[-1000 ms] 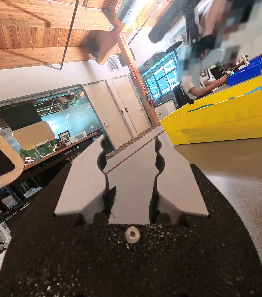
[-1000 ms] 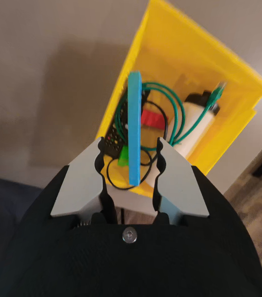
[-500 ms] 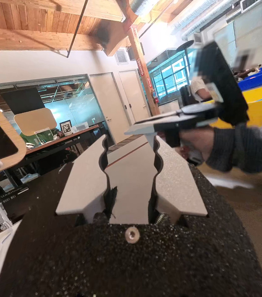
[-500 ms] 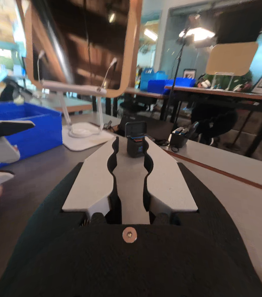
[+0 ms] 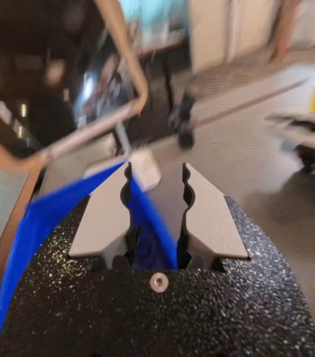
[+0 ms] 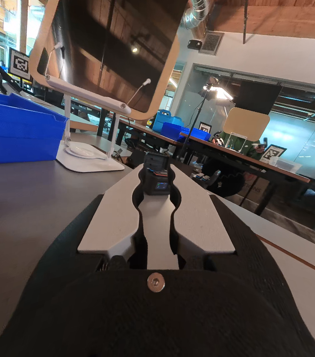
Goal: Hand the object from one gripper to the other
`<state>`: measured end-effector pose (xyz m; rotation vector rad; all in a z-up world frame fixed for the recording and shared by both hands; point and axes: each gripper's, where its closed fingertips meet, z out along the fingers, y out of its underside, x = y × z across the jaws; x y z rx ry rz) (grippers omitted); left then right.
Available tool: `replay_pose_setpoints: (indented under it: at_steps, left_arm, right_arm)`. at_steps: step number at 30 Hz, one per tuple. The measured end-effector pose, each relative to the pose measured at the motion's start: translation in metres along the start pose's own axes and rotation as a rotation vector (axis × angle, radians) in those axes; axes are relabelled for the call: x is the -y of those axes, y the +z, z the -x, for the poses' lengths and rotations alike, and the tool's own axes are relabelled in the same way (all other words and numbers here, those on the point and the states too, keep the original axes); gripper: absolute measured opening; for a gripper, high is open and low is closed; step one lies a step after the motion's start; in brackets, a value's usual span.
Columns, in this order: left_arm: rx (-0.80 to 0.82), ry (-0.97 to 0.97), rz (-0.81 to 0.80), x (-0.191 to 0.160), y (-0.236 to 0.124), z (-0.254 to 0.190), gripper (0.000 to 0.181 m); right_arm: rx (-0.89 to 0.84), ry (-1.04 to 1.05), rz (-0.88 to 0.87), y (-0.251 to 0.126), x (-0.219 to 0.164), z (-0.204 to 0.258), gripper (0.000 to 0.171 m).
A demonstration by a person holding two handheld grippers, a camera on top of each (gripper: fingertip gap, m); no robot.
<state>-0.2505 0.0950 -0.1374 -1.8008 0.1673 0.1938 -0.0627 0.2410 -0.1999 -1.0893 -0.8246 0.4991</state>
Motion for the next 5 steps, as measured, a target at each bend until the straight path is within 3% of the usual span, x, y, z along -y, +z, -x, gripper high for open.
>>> replay_pose_setpoints:
  at_steps: [3,5]
  left_arm:
    - [-0.004,-0.141,0.446,-0.086,-0.018,0.043,0.049]
    - [-0.075,-0.227,0.625,-0.126,-0.033,0.044,0.035]
  right_arm:
    - [0.002,-0.016,0.005,0.002,-0.001,0.002,0.019]
    - [0.003,-0.018,0.006,0.002,-0.001,0.003,0.019]
